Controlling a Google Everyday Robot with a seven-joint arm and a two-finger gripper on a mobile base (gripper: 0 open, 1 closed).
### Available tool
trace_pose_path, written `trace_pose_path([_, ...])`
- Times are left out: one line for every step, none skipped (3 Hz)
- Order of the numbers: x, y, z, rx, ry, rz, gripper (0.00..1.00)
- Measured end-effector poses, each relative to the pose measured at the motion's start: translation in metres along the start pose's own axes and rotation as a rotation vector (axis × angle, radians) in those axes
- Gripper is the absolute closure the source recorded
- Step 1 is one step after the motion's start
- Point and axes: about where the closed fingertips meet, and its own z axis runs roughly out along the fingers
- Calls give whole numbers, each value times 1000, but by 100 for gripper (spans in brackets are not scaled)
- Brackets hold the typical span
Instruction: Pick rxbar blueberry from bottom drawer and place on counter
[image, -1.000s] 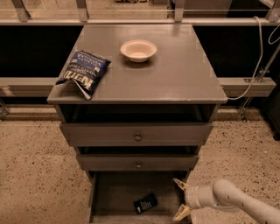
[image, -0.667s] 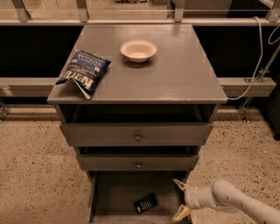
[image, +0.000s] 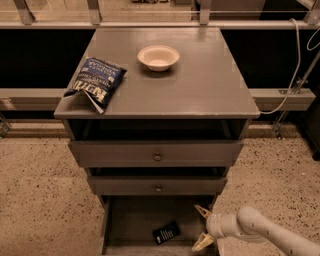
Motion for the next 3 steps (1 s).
trace_pose_path([11,-17,39,3,-57,-13,0])
trace_pose_path([17,-26,67,12,-95,-24,0])
trace_pose_path([11,-24,92,28,-108,-42,0])
